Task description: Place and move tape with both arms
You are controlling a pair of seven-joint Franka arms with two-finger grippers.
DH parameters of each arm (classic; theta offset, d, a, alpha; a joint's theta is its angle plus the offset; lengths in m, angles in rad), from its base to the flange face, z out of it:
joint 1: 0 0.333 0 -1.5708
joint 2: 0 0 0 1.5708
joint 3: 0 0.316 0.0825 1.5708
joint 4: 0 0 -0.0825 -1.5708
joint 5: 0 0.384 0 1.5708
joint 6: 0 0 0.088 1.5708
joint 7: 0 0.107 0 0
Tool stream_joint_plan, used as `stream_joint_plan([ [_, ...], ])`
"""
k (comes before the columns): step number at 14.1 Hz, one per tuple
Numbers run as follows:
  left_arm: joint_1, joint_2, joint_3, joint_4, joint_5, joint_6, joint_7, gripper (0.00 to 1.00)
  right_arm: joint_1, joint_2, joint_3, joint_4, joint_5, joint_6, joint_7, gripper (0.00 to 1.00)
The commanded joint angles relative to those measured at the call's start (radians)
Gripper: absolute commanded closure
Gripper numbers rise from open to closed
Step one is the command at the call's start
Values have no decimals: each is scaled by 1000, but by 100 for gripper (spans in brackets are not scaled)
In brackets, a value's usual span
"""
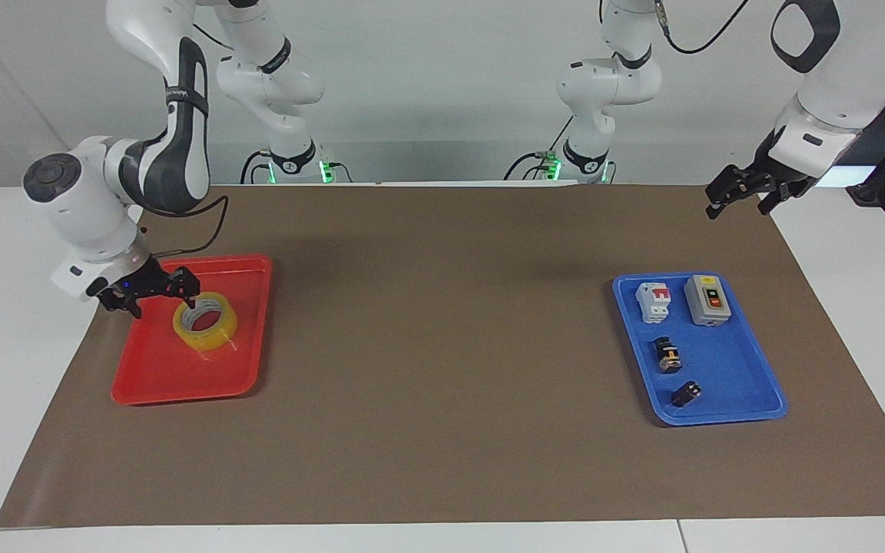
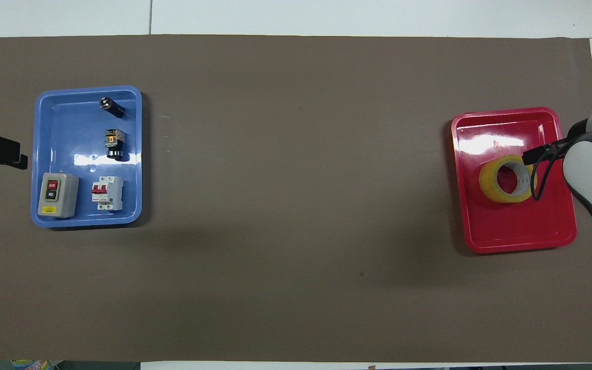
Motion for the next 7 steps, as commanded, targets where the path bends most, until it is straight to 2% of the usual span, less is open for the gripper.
stream_joint_plan([
  [1, 2, -21, -3, -25, 25, 15, 7, 0, 5, 21, 13, 202, 6, -202, 71, 0],
  [5, 2, -21, -3, -25, 25, 15, 5, 0, 3, -9, 10, 389, 8, -423, 87, 0],
  [7, 3, -21, -3, -25, 25, 15, 5, 0, -11, -52, 4, 402, 9, -468, 116, 0],
])
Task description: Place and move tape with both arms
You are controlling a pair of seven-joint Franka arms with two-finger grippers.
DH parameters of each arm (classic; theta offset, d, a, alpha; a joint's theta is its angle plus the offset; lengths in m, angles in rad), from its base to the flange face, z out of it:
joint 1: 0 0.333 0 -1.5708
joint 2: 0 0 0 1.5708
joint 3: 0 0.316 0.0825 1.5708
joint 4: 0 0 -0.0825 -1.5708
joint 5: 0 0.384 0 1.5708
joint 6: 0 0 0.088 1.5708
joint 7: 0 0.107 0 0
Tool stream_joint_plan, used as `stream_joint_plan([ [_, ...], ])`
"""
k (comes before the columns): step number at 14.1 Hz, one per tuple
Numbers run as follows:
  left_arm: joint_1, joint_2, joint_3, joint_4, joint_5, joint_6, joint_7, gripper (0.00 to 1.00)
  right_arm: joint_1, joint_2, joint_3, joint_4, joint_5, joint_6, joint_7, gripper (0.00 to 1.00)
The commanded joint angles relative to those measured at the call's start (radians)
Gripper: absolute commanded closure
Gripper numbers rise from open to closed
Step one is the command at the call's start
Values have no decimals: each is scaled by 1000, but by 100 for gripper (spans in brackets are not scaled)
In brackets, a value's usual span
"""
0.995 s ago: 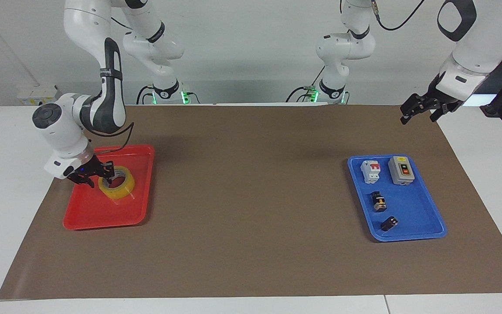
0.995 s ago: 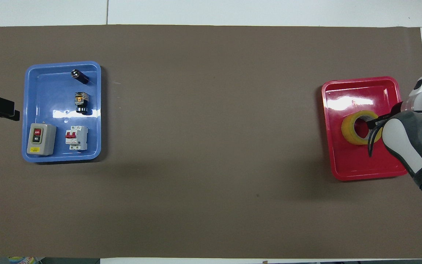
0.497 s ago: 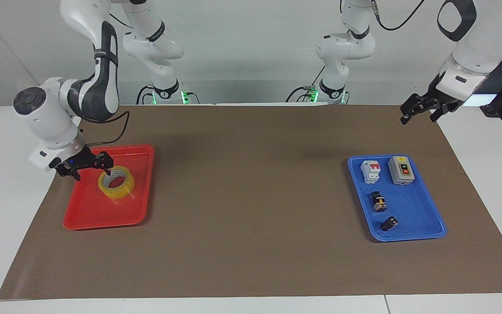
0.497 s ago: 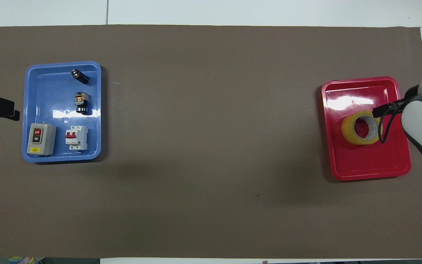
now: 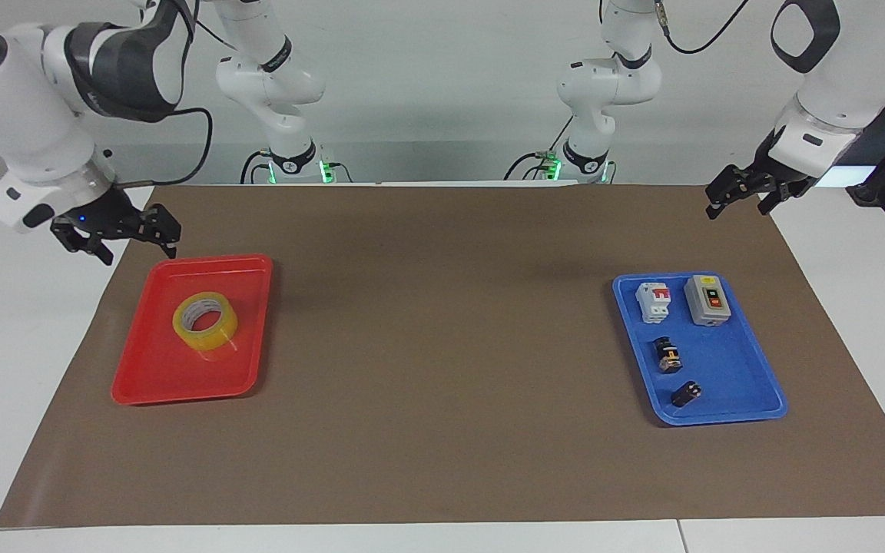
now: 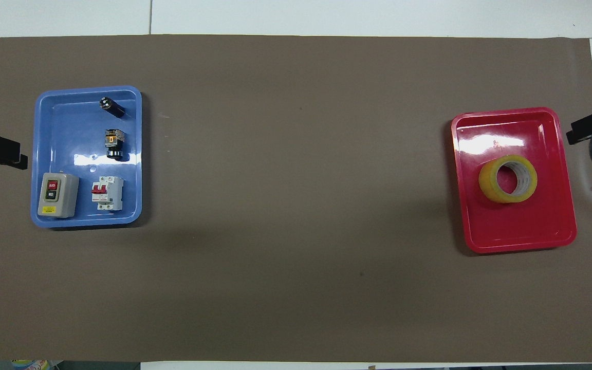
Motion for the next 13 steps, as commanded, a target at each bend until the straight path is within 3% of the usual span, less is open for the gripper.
stream_joint_plan([
  [1, 3, -21, -2, -25, 24, 15, 5, 0, -20, -45, 1, 21, 5, -74, 31, 0],
  [6, 2, -21, -3, -25, 24, 15, 5, 0, -10, -112, 3, -72, -20, -135, 44, 0],
  [13, 2, -21, -3, -25, 24, 15, 5, 0, -10, -157, 4, -137, -20, -98, 38, 0],
])
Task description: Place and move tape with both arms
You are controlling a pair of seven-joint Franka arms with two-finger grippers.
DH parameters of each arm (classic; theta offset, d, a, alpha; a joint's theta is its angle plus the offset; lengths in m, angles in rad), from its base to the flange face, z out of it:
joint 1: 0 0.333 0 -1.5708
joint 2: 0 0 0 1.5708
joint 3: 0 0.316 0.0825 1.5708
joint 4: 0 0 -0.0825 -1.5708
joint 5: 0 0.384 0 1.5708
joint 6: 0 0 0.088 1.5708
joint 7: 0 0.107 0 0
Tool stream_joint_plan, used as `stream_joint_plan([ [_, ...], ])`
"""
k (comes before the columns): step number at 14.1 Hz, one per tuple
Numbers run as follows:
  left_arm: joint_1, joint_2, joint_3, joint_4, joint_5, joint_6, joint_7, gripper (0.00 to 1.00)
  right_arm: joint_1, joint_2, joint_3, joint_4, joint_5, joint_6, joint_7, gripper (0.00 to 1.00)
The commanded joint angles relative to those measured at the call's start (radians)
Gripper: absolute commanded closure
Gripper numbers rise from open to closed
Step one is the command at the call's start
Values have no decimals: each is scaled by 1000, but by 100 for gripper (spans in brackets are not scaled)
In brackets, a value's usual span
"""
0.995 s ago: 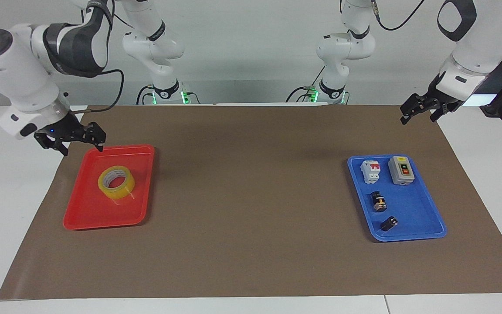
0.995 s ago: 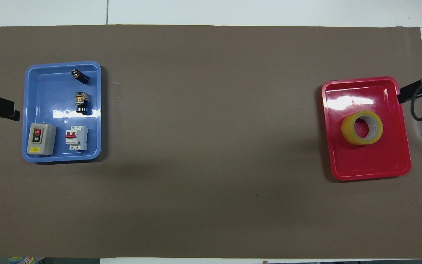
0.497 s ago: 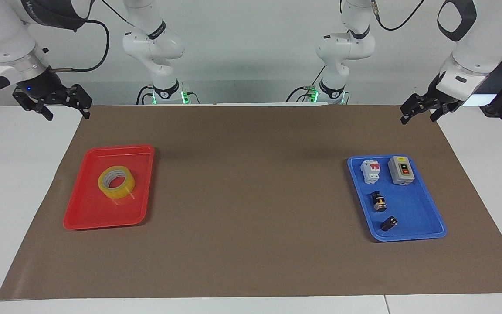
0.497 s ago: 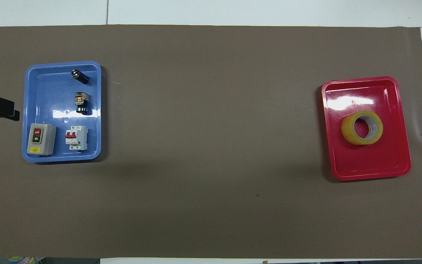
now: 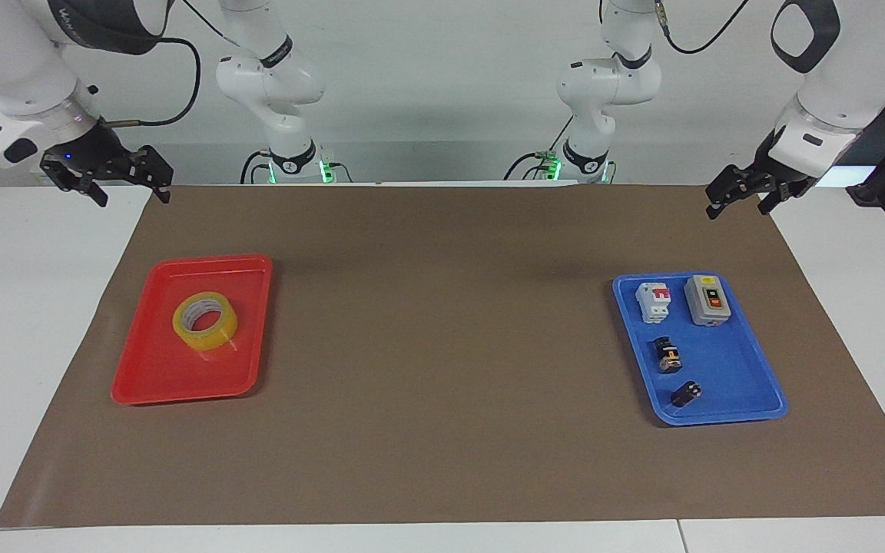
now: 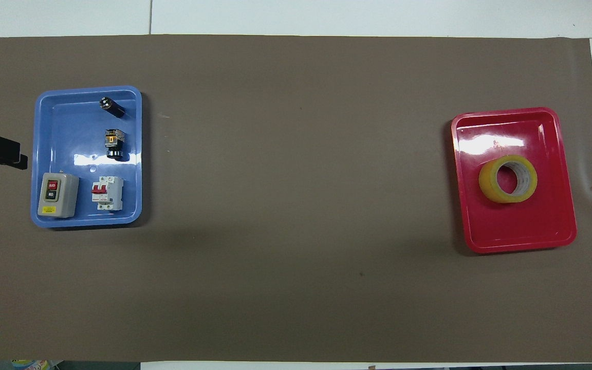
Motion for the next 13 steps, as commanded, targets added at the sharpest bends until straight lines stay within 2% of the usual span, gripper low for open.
stream_joint_plan([
  [1, 2, -21, -3, -25, 24, 15, 5, 0, -2, -57, 6, -81, -17, 27, 17, 0],
  [4, 2, -21, -3, -25, 24, 15, 7, 0, -2, -71, 6, -99, -17, 35, 15, 0],
  [13, 2, -21, -3, -25, 24, 15, 5, 0, -19, -51, 6, -59, -14, 111, 18, 0],
])
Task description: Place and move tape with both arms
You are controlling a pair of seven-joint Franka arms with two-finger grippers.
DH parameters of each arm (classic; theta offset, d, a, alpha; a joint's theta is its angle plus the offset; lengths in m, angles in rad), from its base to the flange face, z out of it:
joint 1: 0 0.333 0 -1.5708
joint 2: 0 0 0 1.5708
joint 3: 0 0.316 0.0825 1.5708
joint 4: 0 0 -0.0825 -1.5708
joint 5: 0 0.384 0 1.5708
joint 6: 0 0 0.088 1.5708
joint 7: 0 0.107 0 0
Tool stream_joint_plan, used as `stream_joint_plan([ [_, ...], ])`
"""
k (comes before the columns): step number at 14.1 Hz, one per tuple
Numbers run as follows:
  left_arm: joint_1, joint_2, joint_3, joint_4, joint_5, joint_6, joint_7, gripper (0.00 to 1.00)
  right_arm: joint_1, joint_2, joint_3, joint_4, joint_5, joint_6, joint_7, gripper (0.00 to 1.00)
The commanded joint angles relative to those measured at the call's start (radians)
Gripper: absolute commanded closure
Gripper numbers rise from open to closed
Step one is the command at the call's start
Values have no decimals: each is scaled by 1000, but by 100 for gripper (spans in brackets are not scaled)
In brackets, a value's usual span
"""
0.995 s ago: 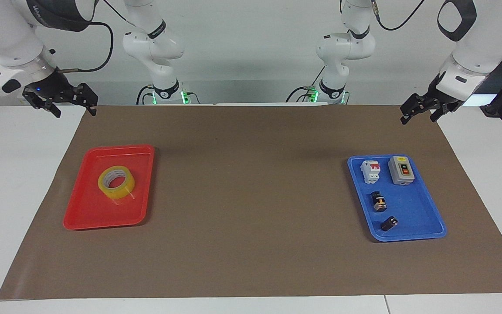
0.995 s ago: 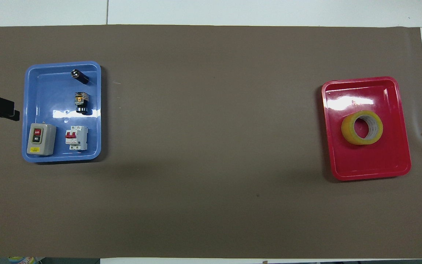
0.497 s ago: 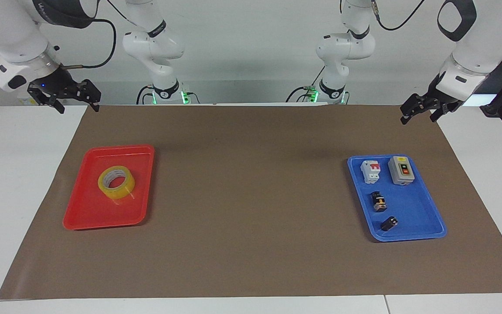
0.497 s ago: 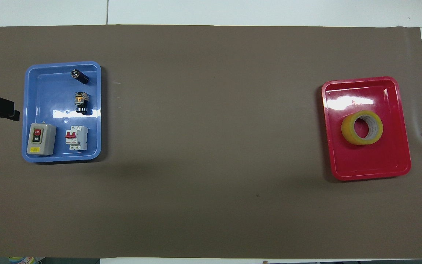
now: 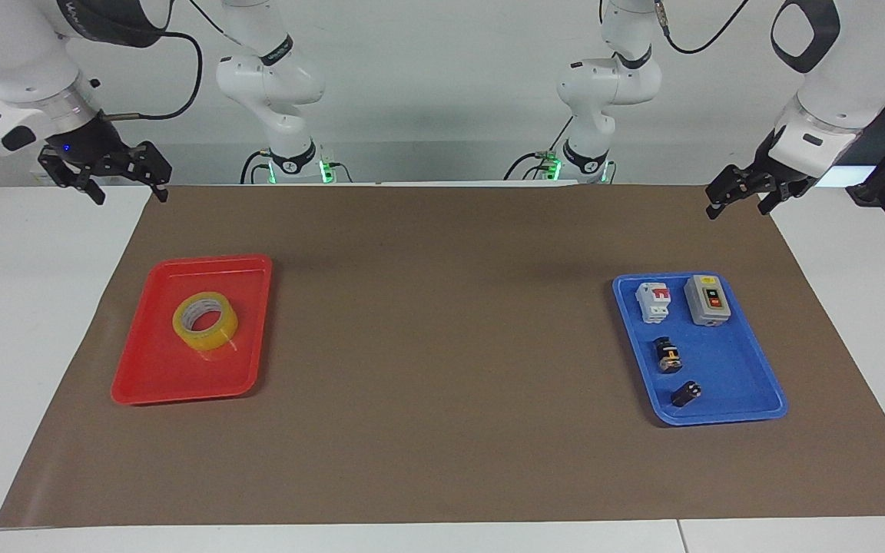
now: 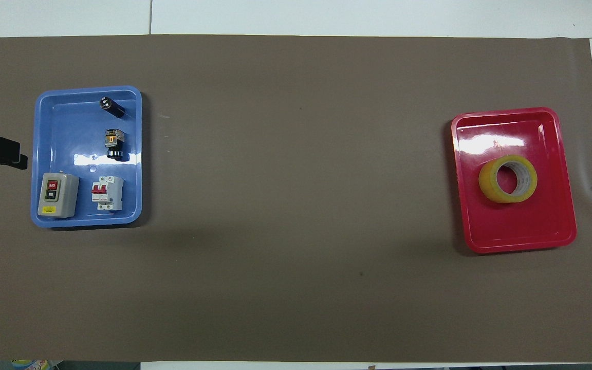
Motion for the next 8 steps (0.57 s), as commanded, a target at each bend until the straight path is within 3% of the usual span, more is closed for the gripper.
stream_joint_plan([
  [1, 3, -21, -3, -25, 24, 15, 5, 0, -9, -8, 7, -4, -14, 10, 17, 0],
  [8, 2, -21, -3, -25, 24, 15, 5, 0, 11, -10, 26, -6, -13, 12, 18, 0],
])
